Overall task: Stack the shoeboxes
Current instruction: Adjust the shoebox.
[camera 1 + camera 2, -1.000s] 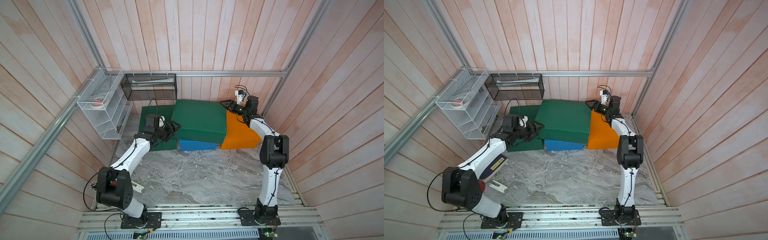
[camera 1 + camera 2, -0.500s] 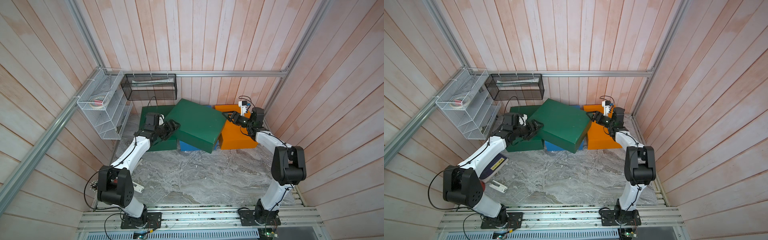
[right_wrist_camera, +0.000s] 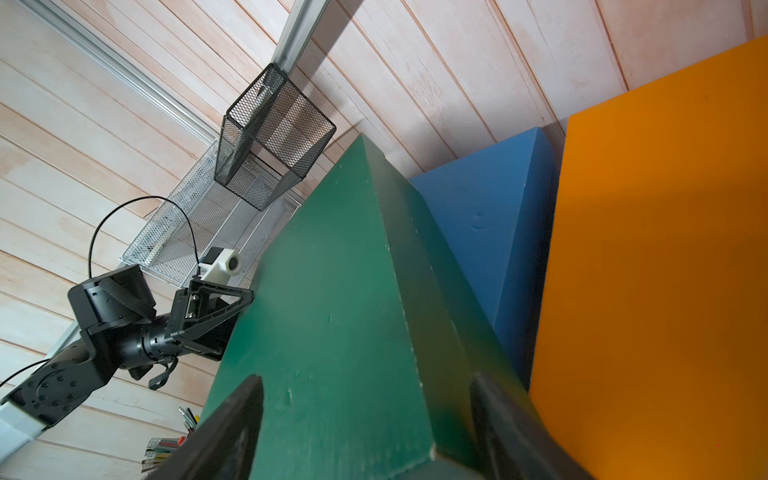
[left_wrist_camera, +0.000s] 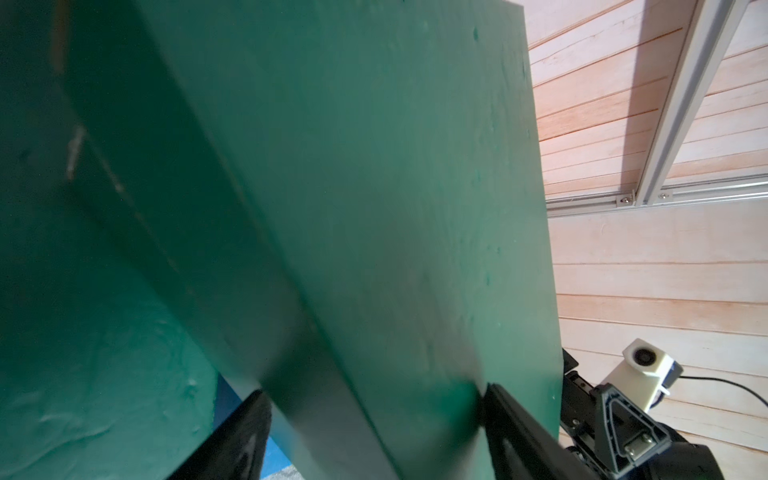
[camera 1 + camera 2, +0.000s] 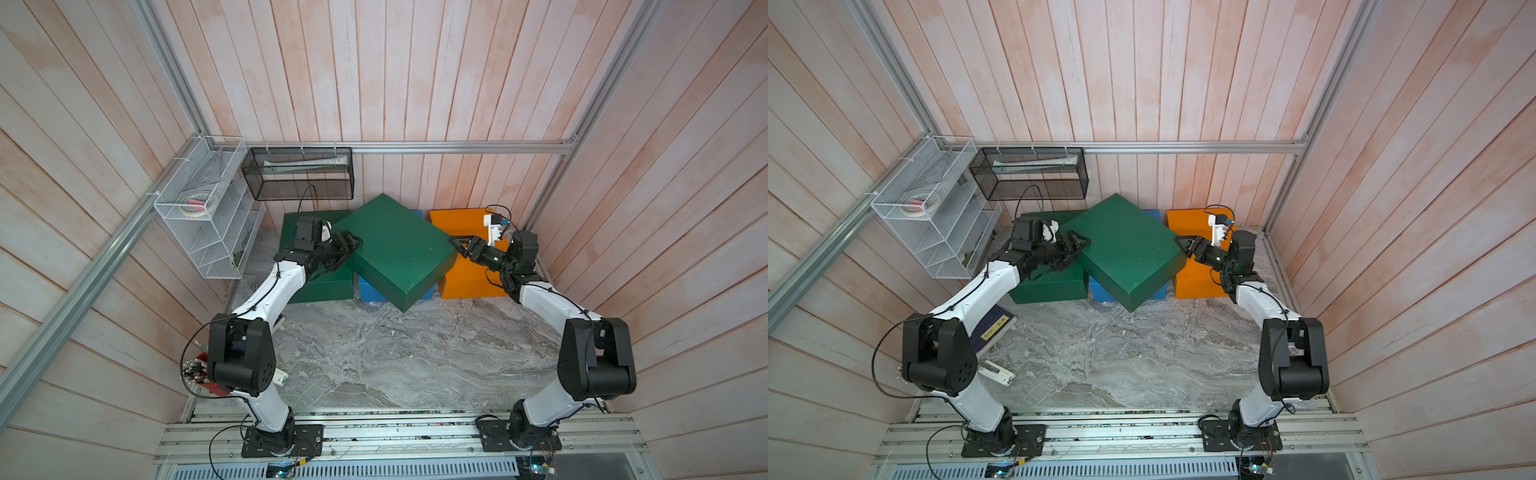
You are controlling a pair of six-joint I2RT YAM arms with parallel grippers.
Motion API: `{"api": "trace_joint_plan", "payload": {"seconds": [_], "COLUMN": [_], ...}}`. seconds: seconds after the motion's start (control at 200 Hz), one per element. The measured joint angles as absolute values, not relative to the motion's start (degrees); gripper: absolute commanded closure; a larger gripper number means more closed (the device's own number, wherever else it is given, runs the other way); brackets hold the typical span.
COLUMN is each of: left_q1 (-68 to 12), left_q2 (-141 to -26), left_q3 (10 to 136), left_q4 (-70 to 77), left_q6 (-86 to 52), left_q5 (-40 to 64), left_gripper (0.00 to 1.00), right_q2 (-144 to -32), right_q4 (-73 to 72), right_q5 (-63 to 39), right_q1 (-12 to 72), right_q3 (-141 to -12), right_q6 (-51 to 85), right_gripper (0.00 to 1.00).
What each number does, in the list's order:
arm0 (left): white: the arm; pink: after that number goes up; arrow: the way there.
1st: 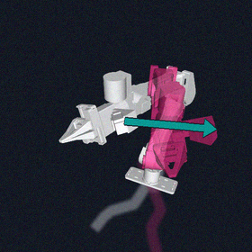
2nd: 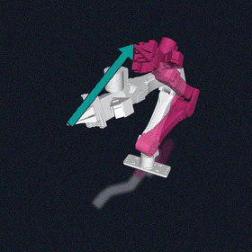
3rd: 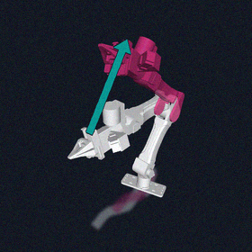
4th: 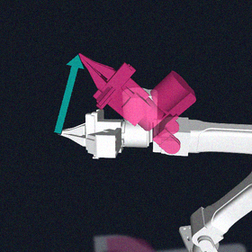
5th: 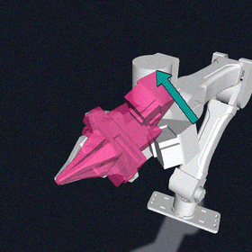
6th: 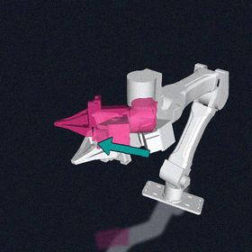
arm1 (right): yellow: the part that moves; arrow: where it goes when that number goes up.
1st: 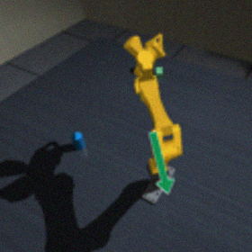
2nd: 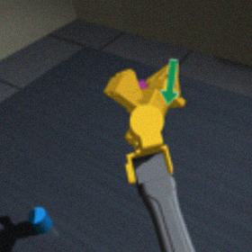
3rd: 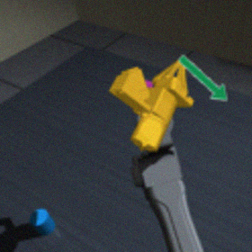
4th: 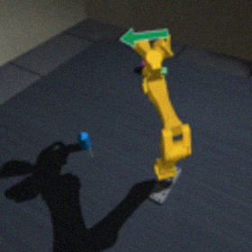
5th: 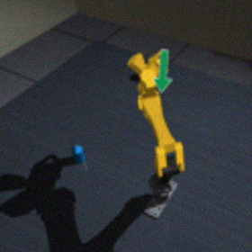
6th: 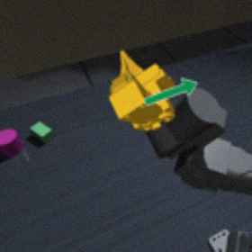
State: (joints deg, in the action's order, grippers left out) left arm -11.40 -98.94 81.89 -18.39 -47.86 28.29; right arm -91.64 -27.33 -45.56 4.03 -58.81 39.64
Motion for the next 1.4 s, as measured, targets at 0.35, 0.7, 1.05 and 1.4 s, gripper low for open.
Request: {"api": "trace_joint_plan", "payload": {"seconds": [0.35, 0.7, 1.05, 1.4], "left_q1": [-11.4, -11.42, -10.35, -9.74], "left_q2": [-105.38, -111.44, -110.15, -93.01], "left_q3": [89.34, 97.06, 96.82, 79.75], "left_q4": [-18.41, -19.64, -22.5, -23.11], "left_q6": [-47.83, -47.75, -46.46, -46.59], "left_q5": [29.58, 30.52, 30.89, 31.22], "left_gripper": [0.16, 0.14, 0.11, 0.1], "right_q2": [-85.69, -82.17, -82.15, -79.66], "right_q4": [-26.85, -26.76, -25.85, -24.32], "right_q5": [-44.84, -43.31, -42.68, -42.06], "right_q1": [4.47, 5.48, 5.76, 5.85], "right_q3": [-53.32, -50.11, -49.54, -49.12], "right_q6": [40.27, 40.75, 40.64, 40.42], "right_gripper": [0.21, 0.21, 0.21, 0.21]}}
